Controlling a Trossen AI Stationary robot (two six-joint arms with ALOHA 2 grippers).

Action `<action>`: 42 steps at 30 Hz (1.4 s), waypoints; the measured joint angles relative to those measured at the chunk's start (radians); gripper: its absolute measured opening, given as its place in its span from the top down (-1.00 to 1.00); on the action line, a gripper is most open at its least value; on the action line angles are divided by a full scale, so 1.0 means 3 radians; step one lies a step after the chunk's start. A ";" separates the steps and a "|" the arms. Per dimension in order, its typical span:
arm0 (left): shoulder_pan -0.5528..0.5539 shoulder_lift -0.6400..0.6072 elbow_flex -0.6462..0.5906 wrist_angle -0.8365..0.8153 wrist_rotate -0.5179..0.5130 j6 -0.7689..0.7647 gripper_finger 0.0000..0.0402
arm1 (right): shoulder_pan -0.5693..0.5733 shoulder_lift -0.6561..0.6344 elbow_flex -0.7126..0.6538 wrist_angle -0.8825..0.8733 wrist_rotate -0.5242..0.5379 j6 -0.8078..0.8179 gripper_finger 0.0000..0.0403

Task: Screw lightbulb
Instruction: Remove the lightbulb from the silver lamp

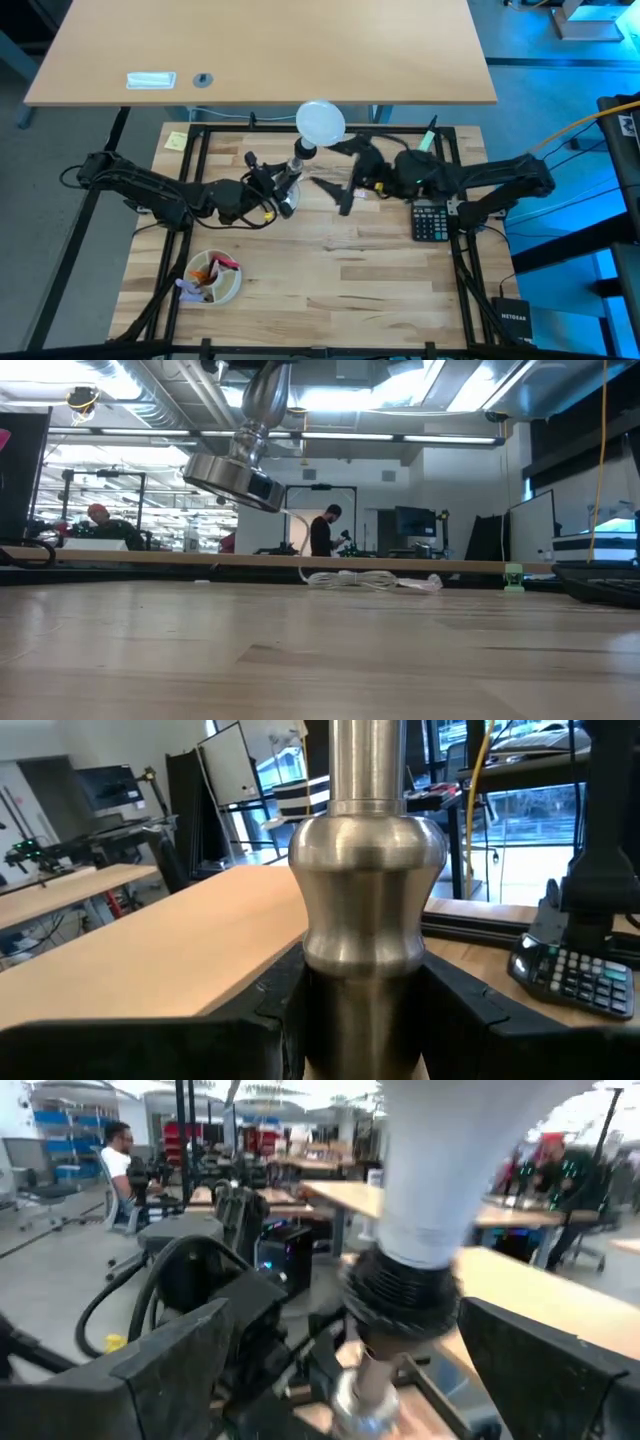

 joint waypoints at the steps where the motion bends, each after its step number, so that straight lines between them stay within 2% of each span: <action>1: 0.0000 0.0000 0.0000 -0.0001 0.0000 0.0000 0.38 | -0.0003 0.0056 -0.0001 0.0127 0.0029 -0.0050 -0.94; 5: 0.0001 0.0000 0.0000 -0.0005 -0.0012 0.0008 0.38 | -0.0029 0.0130 -0.0003 0.0502 0.0237 -0.0223 -0.94; 11: 0.0003 0.0000 -0.0001 0.0043 -0.0017 0.0011 0.38 | -0.0119 0.0130 -0.0003 0.1004 0.0230 -0.0279 -0.94; 17: 0.0010 0.0000 -0.0001 0.0068 -0.0015 0.0013 0.38 | -0.0302 0.0261 0.0002 0.1099 0.0060 0.0039 -0.94; 23: 0.0013 0.0000 -0.0001 0.0069 -0.0017 0.0049 0.38 | -0.0371 0.0389 -0.0004 0.1374 0.0026 0.0017 -0.94; 31: 0.0013 0.0000 -0.0003 0.0054 -0.0015 0.0046 0.38 | -0.0373 0.0382 -0.0003 0.1448 -0.0032 -0.0053 -0.92; 35: 0.0013 0.0000 -0.0003 0.0052 -0.0015 0.0048 0.38 | -0.0371 0.0382 -0.0002 0.1477 -0.0034 -0.0056 -0.71; 42: 0.0011 0.0000 -0.0003 0.0051 0.0034 0.0066 0.38 | -0.0371 0.0380 -0.0002 0.1477 -0.0070 -0.0069 0.03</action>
